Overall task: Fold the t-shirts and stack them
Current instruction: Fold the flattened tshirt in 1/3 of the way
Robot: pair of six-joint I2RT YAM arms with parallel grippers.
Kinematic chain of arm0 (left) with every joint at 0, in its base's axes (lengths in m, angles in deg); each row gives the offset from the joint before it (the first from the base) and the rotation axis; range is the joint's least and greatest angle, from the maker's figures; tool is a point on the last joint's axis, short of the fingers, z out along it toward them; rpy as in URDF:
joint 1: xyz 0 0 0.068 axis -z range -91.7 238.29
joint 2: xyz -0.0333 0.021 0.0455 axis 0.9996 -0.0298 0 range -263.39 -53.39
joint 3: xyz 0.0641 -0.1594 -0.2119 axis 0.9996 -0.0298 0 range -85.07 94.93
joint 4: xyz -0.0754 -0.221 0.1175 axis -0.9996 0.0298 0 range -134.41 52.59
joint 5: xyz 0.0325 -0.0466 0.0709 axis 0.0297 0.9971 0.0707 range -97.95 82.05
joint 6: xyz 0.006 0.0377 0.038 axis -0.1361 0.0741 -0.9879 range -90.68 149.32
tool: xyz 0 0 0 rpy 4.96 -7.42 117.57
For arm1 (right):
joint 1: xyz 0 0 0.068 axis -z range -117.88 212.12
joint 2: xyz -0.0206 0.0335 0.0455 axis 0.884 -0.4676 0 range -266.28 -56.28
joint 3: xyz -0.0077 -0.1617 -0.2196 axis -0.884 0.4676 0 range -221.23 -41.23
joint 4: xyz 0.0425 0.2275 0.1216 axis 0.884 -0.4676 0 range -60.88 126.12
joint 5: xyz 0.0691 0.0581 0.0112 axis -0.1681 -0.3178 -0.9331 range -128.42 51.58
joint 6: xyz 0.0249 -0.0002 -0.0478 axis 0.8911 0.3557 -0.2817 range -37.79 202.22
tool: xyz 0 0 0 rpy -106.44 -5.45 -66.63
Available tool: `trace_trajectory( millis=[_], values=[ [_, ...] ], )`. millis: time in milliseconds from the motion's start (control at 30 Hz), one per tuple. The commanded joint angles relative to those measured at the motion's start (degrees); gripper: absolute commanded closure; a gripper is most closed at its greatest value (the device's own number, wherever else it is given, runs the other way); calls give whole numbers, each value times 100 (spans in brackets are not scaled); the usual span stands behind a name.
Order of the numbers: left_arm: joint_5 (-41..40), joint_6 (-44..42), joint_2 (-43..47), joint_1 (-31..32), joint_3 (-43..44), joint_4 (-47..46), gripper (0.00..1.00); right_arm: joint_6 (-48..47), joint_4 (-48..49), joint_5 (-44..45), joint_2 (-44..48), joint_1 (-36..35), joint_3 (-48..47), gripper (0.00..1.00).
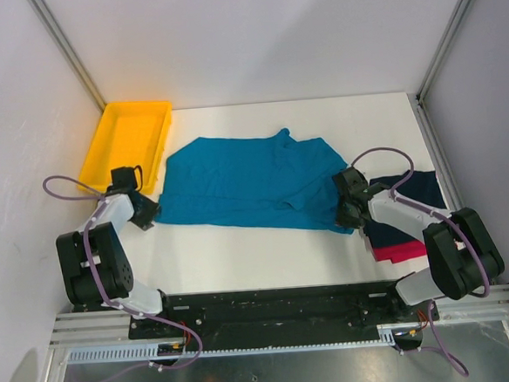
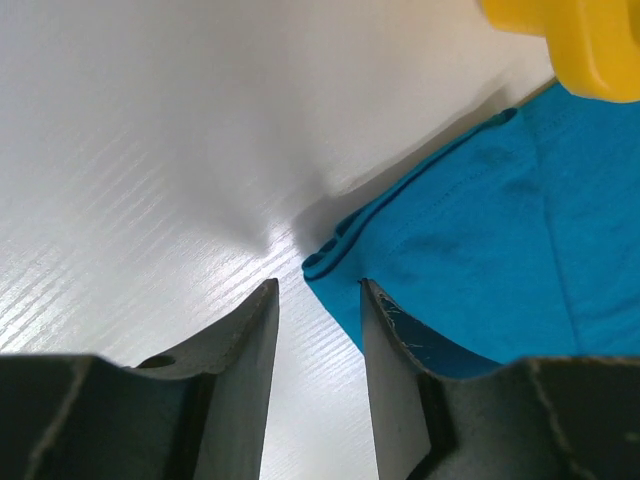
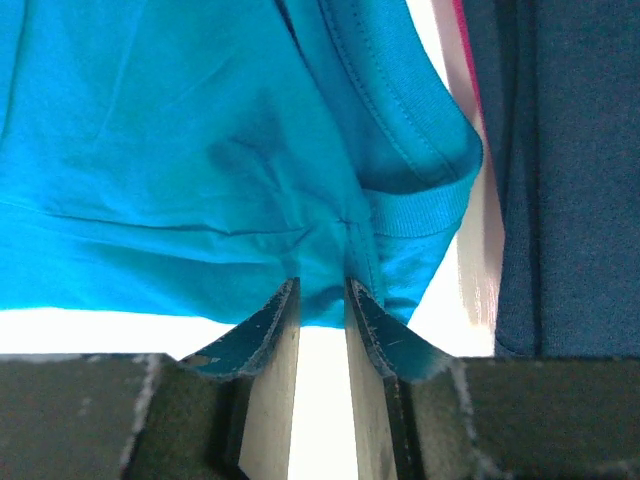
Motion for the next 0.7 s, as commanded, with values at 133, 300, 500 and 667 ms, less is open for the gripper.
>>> trace_trajectory(
  millis=[133, 300, 500, 667],
  values=[
    [-16, 219, -79, -29, -65, -192, 57, -87, 88, -119, -68, 29, 18, 71],
    [9, 248, -345, -31, 21, -297, 69, -54, 114, -167, -219, 28, 29, 71],
    [-329, 182, -296, -34, -3, -262, 98, 111, 48, -431, -331, 28, 164, 74],
    [-1048, 161, 287, -36, -192, 102, 100, 369, -180, -715, 135, -33, 624, 75]
  ],
)
